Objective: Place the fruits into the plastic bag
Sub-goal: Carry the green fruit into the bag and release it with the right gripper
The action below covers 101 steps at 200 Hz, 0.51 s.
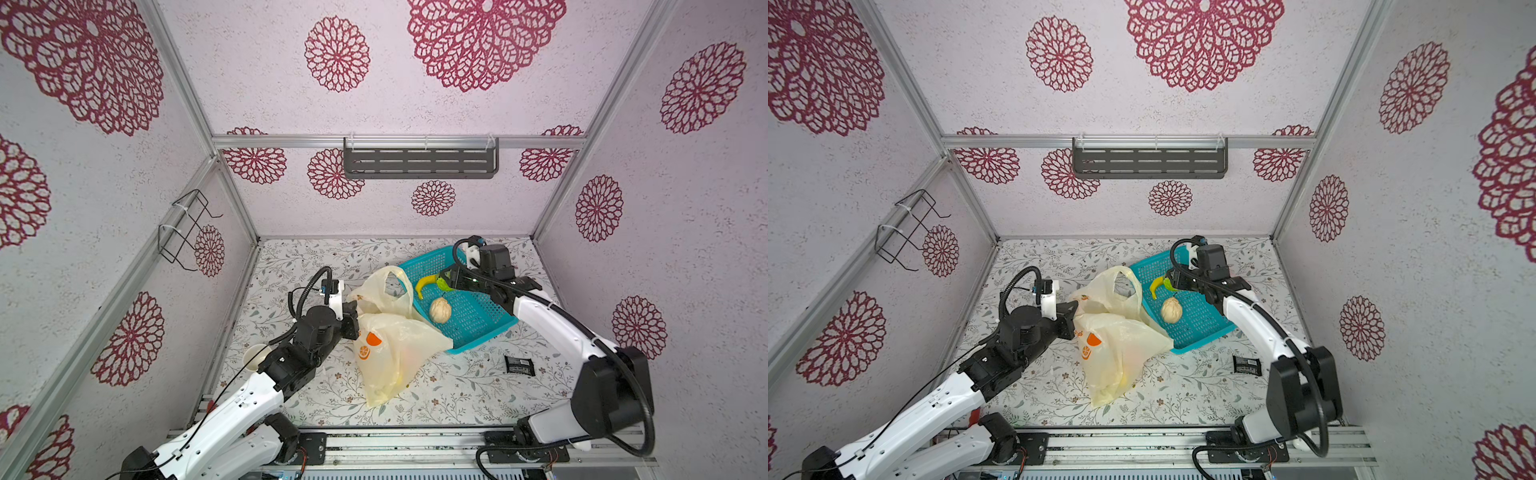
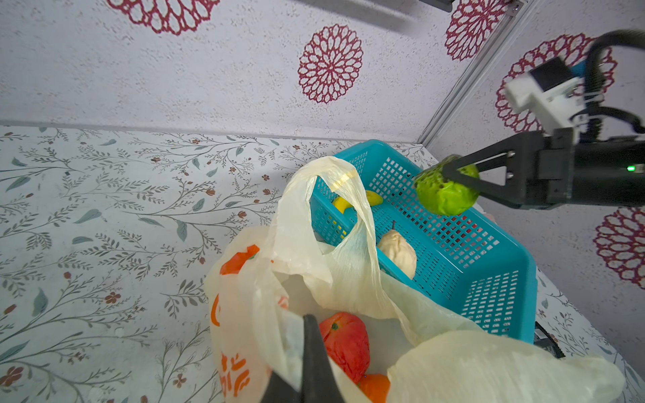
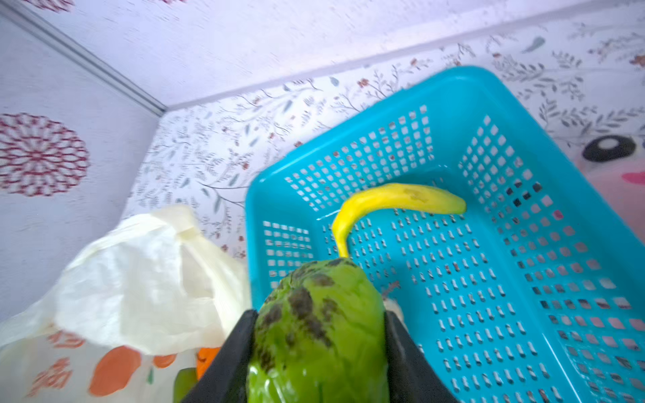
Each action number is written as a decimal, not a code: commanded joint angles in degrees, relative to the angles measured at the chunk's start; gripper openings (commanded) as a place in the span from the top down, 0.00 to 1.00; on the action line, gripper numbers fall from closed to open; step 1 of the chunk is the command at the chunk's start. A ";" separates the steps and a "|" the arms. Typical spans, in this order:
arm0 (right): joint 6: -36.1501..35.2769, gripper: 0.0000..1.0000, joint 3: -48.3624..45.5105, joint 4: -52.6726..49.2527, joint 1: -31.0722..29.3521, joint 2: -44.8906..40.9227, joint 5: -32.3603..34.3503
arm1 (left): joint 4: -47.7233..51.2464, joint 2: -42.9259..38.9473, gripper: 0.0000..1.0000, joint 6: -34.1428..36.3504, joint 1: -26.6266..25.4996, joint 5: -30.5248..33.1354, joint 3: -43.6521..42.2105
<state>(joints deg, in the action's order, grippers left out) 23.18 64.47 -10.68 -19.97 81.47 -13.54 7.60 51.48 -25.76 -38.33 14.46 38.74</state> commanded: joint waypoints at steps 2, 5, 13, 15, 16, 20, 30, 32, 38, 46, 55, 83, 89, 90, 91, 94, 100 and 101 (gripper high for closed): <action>0.73 0.58 -4.49 4.81 -2.03 -4.63 -5.95 | -1.17 0.61 1.00 -0.92 -0.70 0.04 0.28; 0.79 0.58 -5.17 5.58 -2.47 -5.21 -6.21 | -1.18 0.68 1.00 -1.03 -0.70 0.04 0.17; 0.73 0.58 -6.78 7.64 -3.46 -6.35 -7.53 | -1.19 0.85 1.00 -1.25 -0.76 0.04 0.27; 0.73 0.58 -7.11 8.14 -3.82 -6.64 -7.81 | -1.18 0.89 1.00 -1.23 -0.87 0.04 0.28; 0.68 0.58 -7.27 8.35 -4.01 -6.75 -7.86 | -1.22 0.89 1.00 -1.23 -0.87 0.04 0.28; 0.60 0.58 -7.89 9.15 -4.65 -7.19 -8.48 | -1.25 0.96 1.00 -1.36 -0.94 0.04 0.28; 0.10 0.57 -8.64 10.28 -6.46 -7.45 -9.77 | -1.18 1.07 1.00 -1.49 -1.05 0.13 0.35; -0.07 0.57 -8.70 10.34 -6.83 -7.38 -9.95 | -1.18 1.14 1.00 -1.44 -1.09 0.13 0.37; -0.71 0.57 -8.83 10.29 -8.46 -7.04 -10.46 | -1.18 1.23 1.00 -1.42 -1.14 0.26 0.37; -1.52 0.57 -8.49 9.58 -10.55 -6.21 -10.55 | -1.18 1.40 1.00 -1.50 -1.22 0.39 0.46; -2.41 0.57 -8.14 8.44 -12.98 -4.73 -9.95 | -1.18 1.60 1.00 -1.47 -1.35 0.47 0.67; -4.36 0.57 -7.85 6.79 -20.64 -0.15 -9.20 | -0.16 2.80 1.00 -1.09 -1.44 0.86 2.24; -4.73 0.57 -7.93 6.96 -22.02 1.05 -9.68 | 0.22 3.08 1.00 -1.12 -1.55 1.05 2.61; -4.82 0.57 -7.94 6.97 -22.25 1.28 -9.72 | 0.27 3.13 1.00 -1.08 -1.56 1.12 2.68; -4.90 0.57 -7.95 6.98 -22.59 1.47 -9.87 | 0.33 3.16 1.00 -1.11 -1.57 1.20 2.75; -5.21 0.57 -7.88 6.98 -23.44 2.10 -10.15 | 0.54 3.30 1.00 -1.07 -1.58 1.31 2.94; -6.26 0.56 -7.53 6.52 -24.95 3.56 -10.32 | 0.81 3.50 1.00 -1.10 -1.68 1.55 3.24; -6.50 0.56 -7.39 6.32 -25.21 3.80 -10.26 | 0.87 3.52 1.00 -1.07 -1.72 1.59 3.26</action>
<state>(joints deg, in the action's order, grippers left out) 20.56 55.59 -4.43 -40.45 81.65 -21.74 8.05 54.37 -26.85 -39.24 14.74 39.55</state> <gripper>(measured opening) 0.496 0.041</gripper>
